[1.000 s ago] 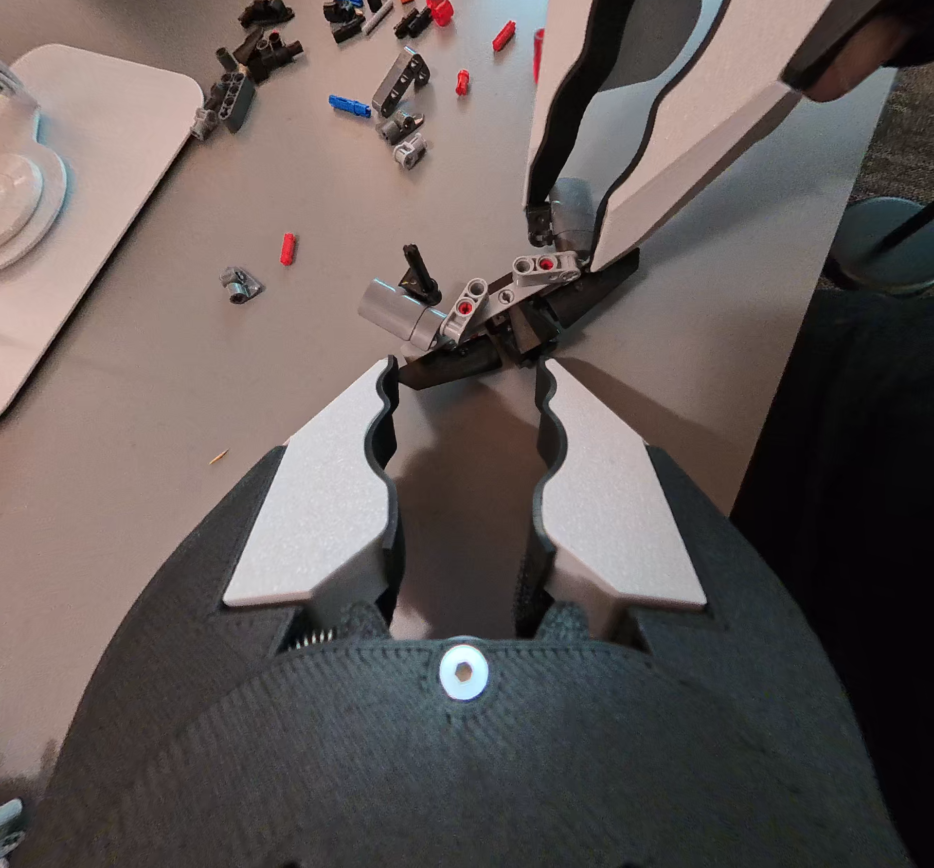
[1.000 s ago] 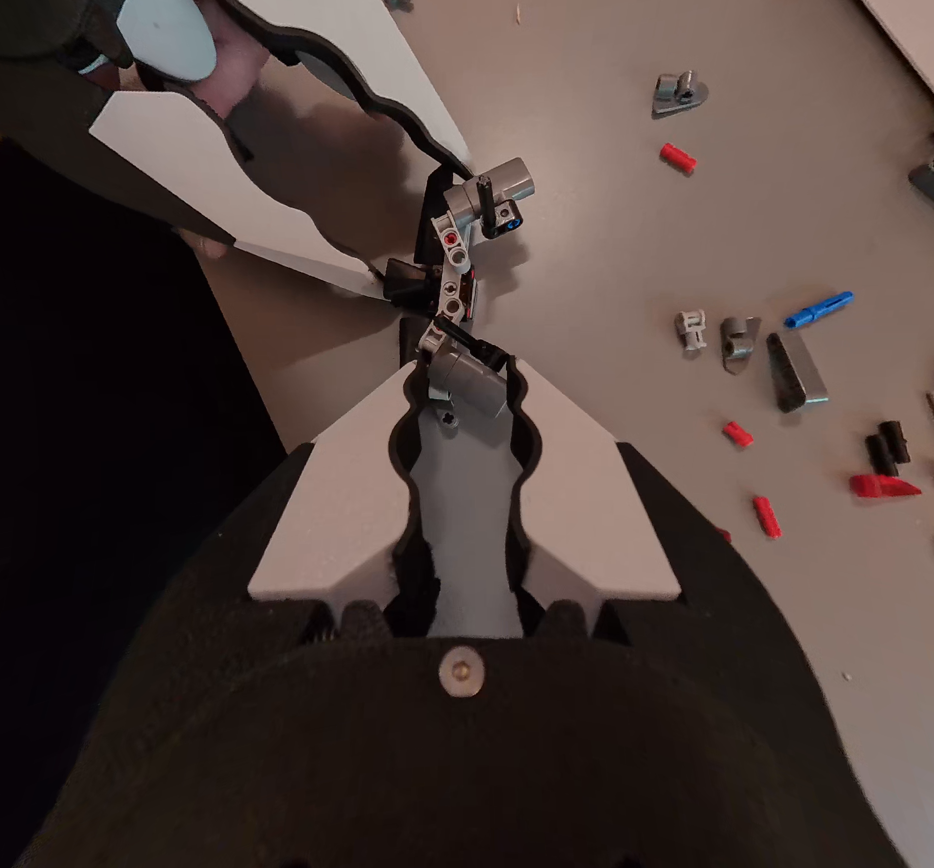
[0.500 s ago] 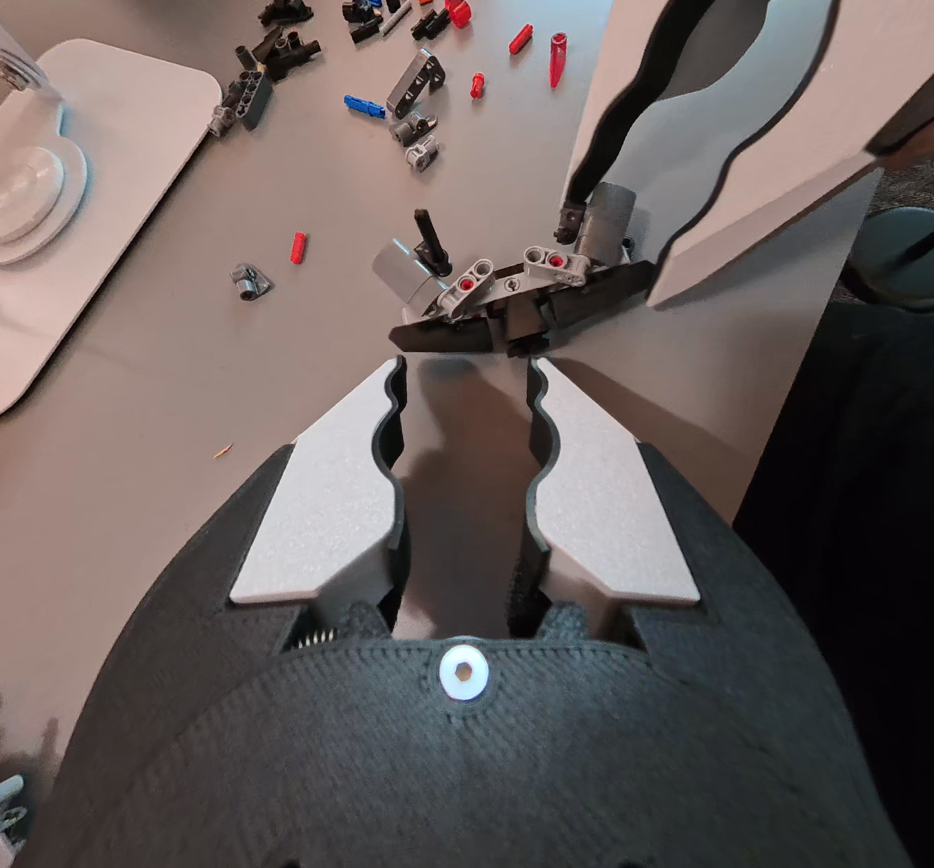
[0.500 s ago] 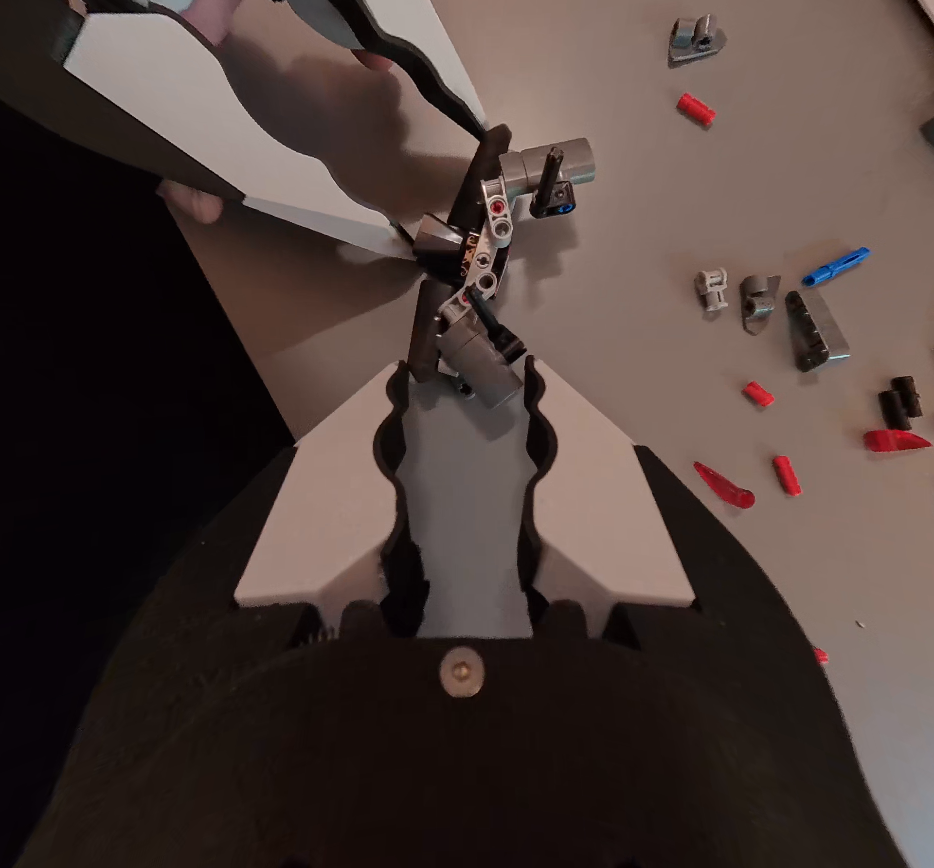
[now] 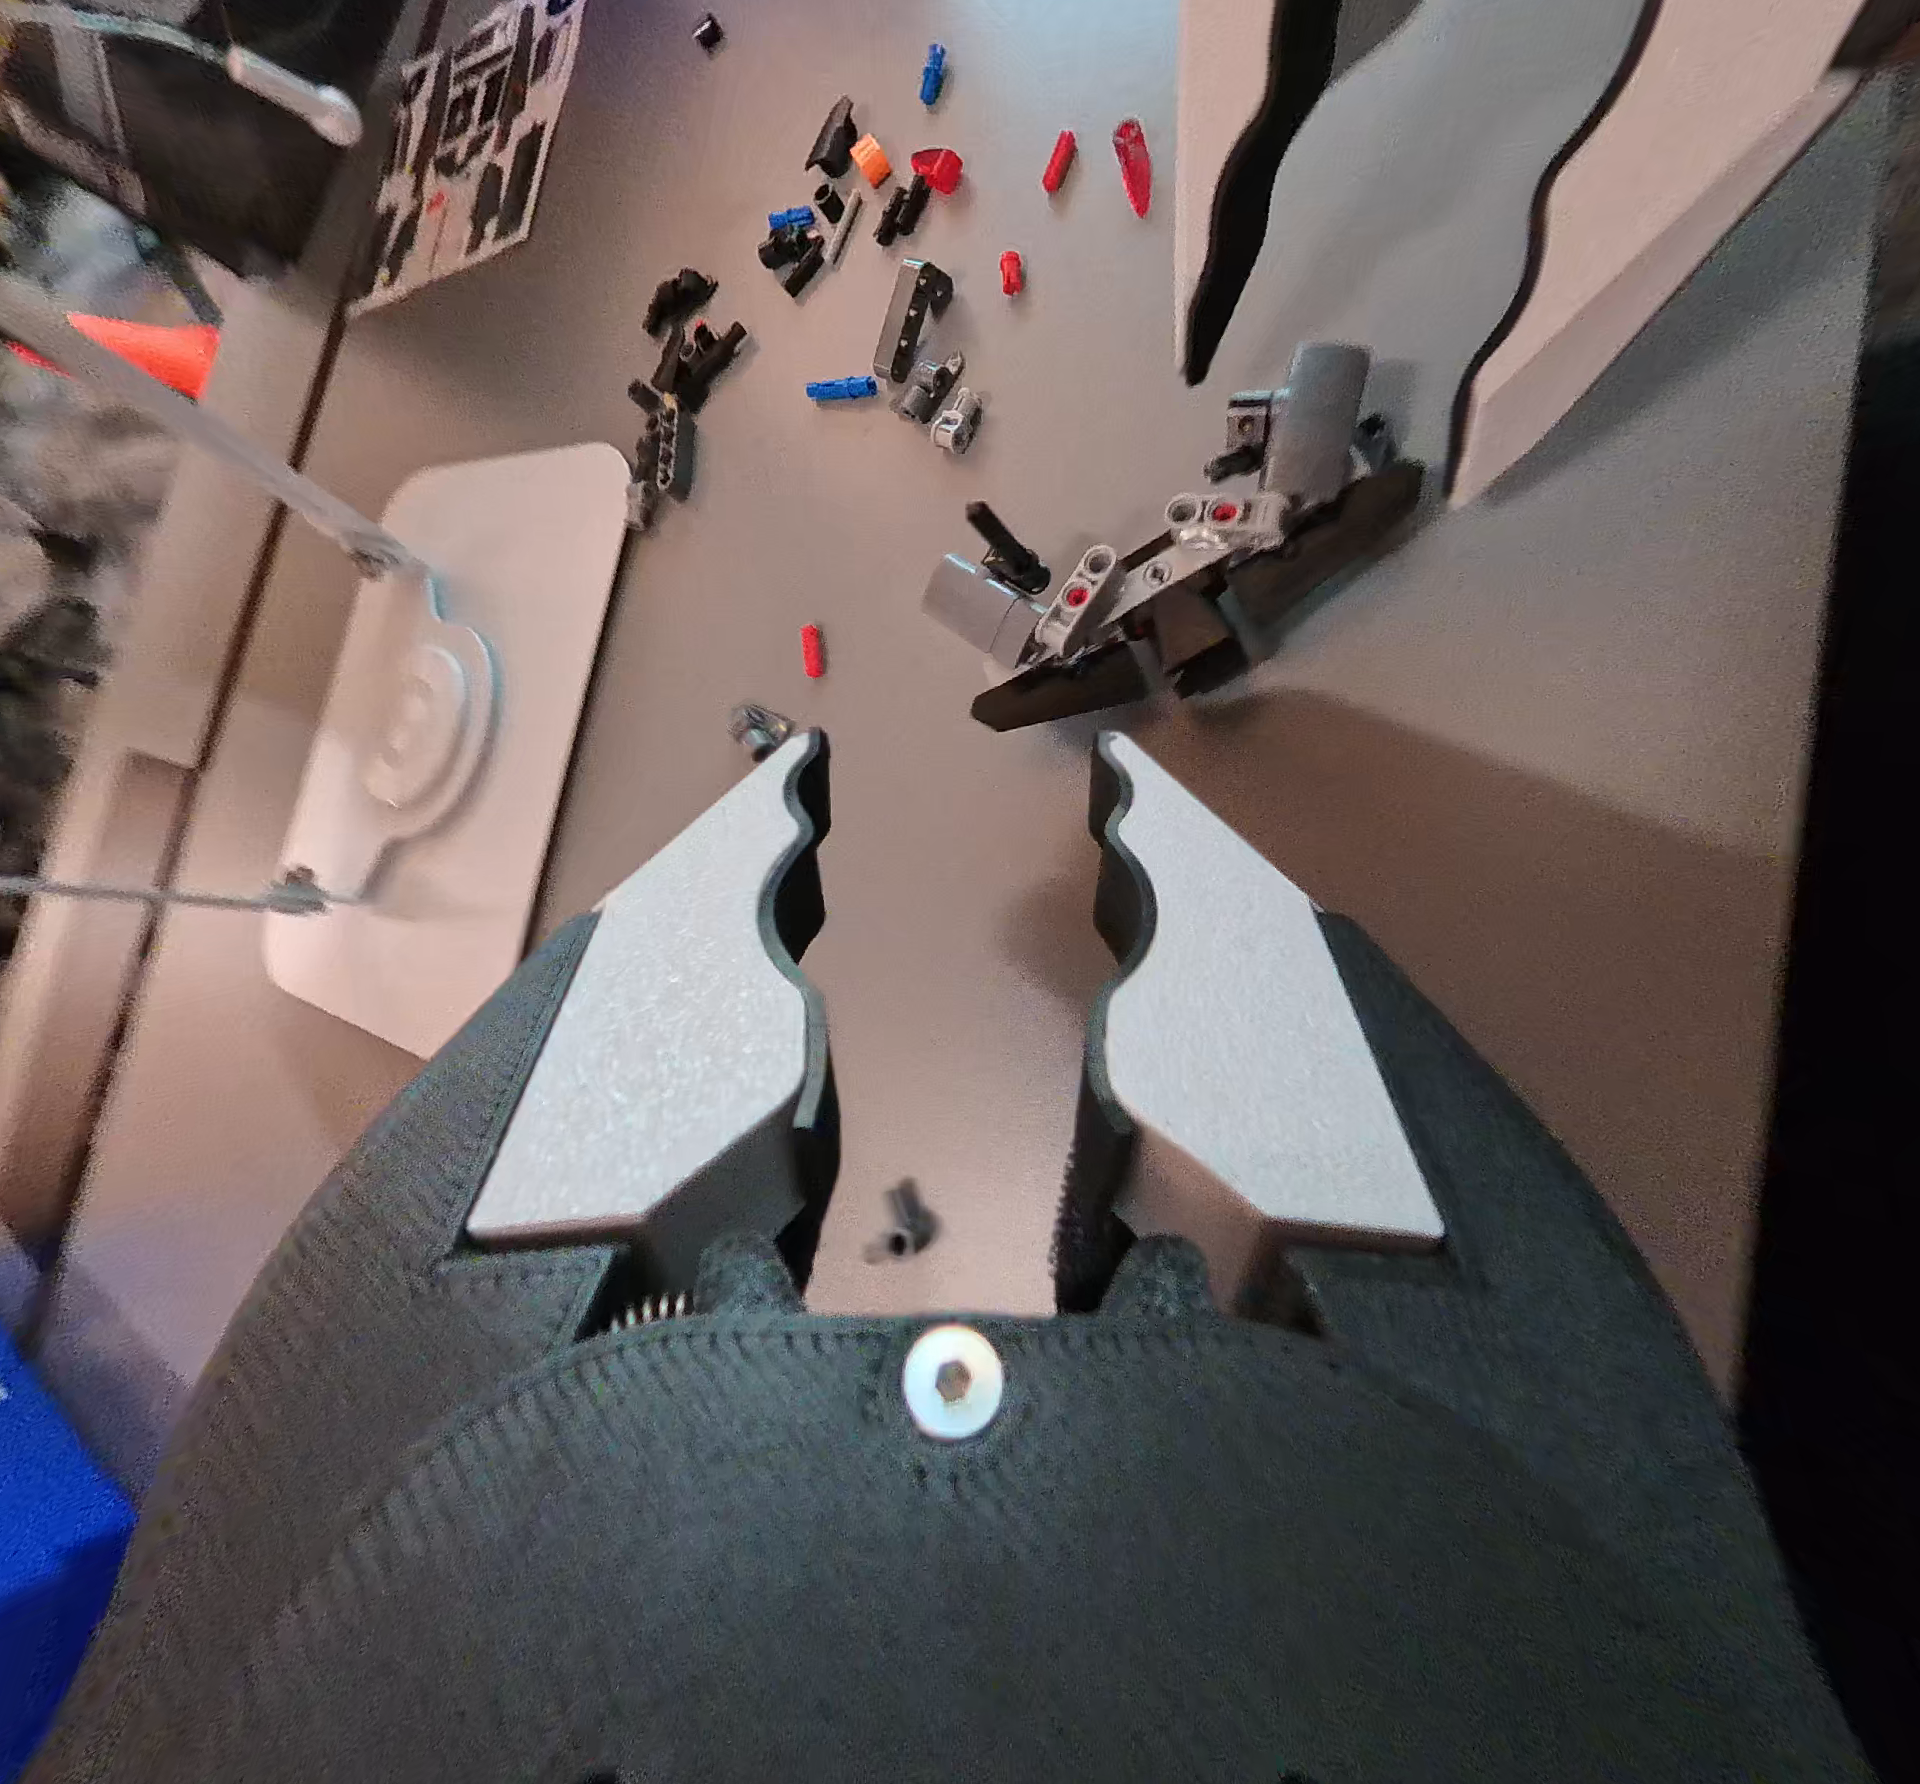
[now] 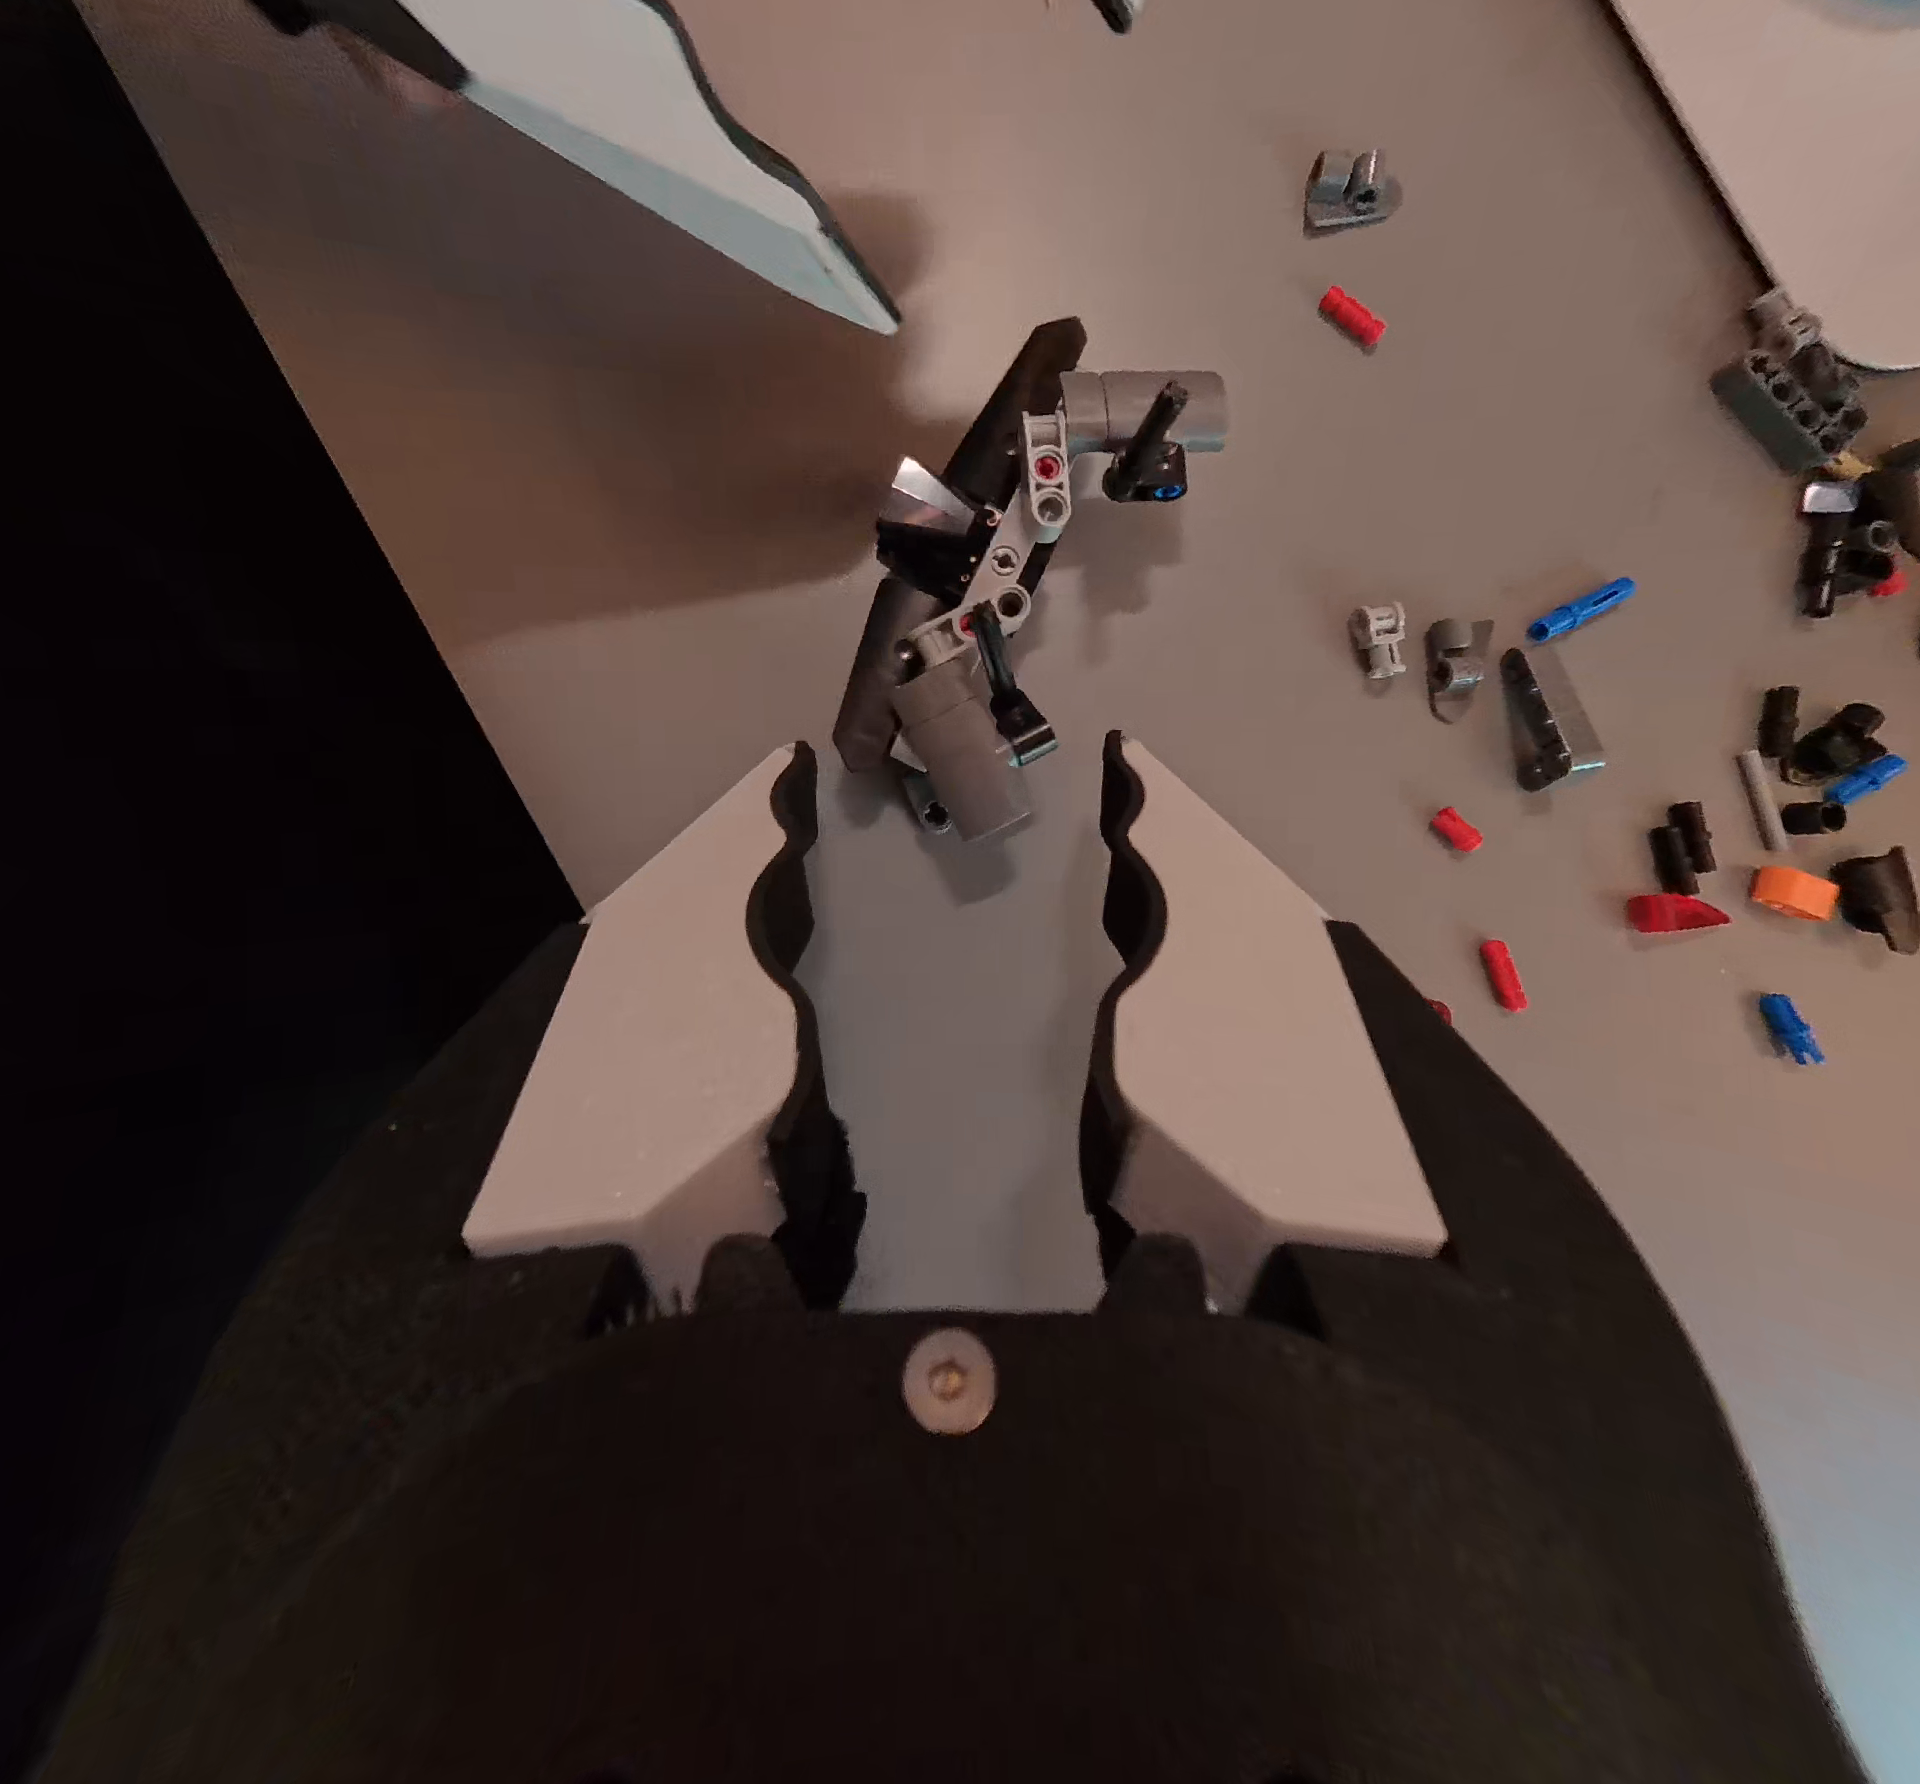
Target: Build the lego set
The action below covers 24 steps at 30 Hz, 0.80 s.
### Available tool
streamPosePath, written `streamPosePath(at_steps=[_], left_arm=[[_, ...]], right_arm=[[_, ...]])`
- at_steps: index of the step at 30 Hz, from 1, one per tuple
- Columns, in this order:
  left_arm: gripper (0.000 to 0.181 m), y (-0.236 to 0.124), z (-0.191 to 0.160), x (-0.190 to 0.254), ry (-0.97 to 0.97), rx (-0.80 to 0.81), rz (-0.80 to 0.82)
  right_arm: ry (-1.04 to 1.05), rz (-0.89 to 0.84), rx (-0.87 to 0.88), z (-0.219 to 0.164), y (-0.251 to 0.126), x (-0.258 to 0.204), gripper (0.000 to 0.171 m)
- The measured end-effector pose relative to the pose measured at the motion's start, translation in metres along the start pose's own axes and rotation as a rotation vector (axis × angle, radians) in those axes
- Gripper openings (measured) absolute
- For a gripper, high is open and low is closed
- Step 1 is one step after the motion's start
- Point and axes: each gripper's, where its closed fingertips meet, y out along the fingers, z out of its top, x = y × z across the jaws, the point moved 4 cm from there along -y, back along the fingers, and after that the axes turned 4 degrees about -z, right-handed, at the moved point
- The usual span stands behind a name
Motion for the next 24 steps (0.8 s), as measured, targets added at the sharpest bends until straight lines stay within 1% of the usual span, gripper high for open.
streamPosePath(at_steps=[3,5,7,9,10,13,18,22,24], left_arm=[[0.042,0.009,-0.002,0.003,0.159,0.019,0.009],[0.042,0.016,-0.005,0.004,0.259,0.006,0.055],[0.037,0.021,-0.005,0.007,0.337,0.019,0.089],[0.035,0.026,-0.006,0.008,0.355,0.010,0.104],[0.033,0.028,-0.006,0.008,0.349,0.021,0.103],[0.028,0.030,-0.005,0.009,0.327,0.038,0.111],[0.025,0.033,-0.005,0.016,0.341,0.056,0.124],[0.024,0.037,-0.006,0.018,0.367,0.048,0.112],[0.020,0.039,-0.006,0.018,0.373,0.045,0.102]], right_arm=[[0.020,-0.007,0.010,0.001,0.001,-0.005,0.053],[0.032,-0.012,0.022,0.000,0.005,-0.006,0.052],[0.029,-0.038,0.065,0.004,0.008,-0.004,0.052],[0.010,-0.063,0.101,0.009,0.009,-0.002,0.053],[-0.005,-0.067,0.112,0.011,0.011,-0.002,0.050],[-0.007,-0.030,0.153,0.017,0.014,-0.004,0.047],[0.001,0.016,0.152,0.014,0.025,-0.005,0.039],[-0.003,0.017,0.161,0.013,0.027,-0.004,0.038],[0.009,0.023,0.164,0.013,0.027,-0.003,0.038]])
